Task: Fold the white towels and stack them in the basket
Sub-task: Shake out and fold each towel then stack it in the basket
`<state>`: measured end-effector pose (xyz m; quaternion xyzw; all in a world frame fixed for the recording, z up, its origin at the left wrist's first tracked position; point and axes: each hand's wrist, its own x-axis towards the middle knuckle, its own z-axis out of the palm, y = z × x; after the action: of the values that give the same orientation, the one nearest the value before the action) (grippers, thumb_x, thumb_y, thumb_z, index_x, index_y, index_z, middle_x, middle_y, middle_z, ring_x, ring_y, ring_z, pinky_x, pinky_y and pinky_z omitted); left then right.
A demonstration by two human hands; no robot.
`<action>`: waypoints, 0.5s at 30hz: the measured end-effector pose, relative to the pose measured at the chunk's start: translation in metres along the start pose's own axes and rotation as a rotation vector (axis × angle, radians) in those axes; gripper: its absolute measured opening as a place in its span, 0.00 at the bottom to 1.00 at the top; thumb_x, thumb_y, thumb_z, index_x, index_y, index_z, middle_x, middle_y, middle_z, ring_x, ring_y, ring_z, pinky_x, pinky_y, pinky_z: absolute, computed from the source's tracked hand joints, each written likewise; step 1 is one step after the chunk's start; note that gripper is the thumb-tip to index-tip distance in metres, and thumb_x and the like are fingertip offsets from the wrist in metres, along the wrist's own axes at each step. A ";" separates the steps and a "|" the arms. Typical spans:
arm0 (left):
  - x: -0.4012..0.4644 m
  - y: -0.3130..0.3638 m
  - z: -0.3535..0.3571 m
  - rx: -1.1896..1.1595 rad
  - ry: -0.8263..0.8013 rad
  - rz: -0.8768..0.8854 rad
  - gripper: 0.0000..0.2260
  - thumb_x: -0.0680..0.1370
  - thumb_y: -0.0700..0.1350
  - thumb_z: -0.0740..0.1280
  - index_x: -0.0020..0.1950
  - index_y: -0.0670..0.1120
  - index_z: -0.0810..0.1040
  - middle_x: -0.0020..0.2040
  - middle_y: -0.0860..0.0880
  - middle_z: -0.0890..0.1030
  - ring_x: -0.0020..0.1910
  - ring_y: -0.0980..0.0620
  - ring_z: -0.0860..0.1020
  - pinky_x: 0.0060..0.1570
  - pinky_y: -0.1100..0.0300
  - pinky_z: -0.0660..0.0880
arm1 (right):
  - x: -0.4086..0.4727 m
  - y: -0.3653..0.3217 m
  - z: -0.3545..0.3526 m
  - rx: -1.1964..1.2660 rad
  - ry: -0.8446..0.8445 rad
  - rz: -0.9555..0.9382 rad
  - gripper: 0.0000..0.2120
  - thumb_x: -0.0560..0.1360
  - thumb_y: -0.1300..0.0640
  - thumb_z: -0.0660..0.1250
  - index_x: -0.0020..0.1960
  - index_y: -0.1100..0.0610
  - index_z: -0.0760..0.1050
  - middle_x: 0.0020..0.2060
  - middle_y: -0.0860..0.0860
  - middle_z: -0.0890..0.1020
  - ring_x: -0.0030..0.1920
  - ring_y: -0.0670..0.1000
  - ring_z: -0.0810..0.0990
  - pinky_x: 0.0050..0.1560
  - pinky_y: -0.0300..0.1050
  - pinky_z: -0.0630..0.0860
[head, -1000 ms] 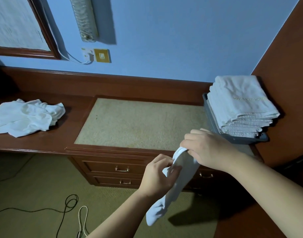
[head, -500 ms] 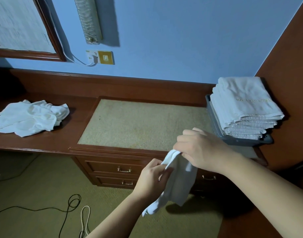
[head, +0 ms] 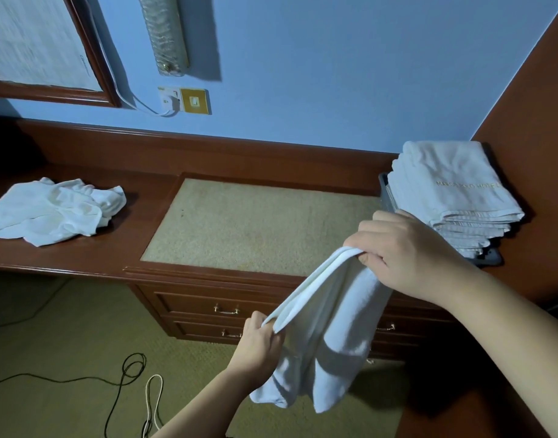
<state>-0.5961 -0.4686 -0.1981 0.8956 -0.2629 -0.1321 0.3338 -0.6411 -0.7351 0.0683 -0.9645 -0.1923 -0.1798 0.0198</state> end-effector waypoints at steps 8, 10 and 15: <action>0.012 0.005 -0.044 0.011 0.608 -0.058 0.09 0.72 0.46 0.59 0.38 0.41 0.73 0.45 0.46 0.69 0.42 0.43 0.71 0.41 0.53 0.72 | -0.008 0.016 -0.010 0.023 0.036 0.083 0.12 0.78 0.56 0.61 0.50 0.54 0.83 0.36 0.45 0.74 0.39 0.51 0.69 0.41 0.47 0.66; 0.021 0.004 -0.056 0.010 0.636 -0.109 0.13 0.72 0.50 0.61 0.44 0.41 0.78 0.46 0.45 0.71 0.44 0.41 0.73 0.43 0.52 0.74 | -0.003 0.012 -0.013 0.017 0.047 0.064 0.11 0.77 0.57 0.61 0.49 0.54 0.83 0.37 0.46 0.75 0.39 0.52 0.70 0.41 0.48 0.66; 0.039 0.007 -0.084 -0.026 0.614 -0.211 0.15 0.71 0.43 0.59 0.52 0.39 0.80 0.55 0.42 0.72 0.52 0.41 0.70 0.55 0.45 0.73 | 0.012 0.003 -0.017 -0.057 0.075 0.002 0.07 0.75 0.60 0.65 0.45 0.54 0.82 0.35 0.47 0.74 0.38 0.53 0.71 0.39 0.48 0.63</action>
<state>-0.5325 -0.4509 -0.1334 0.9116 -0.0540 0.1068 0.3933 -0.6354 -0.7354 0.0886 -0.9575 -0.1851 -0.2210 -0.0005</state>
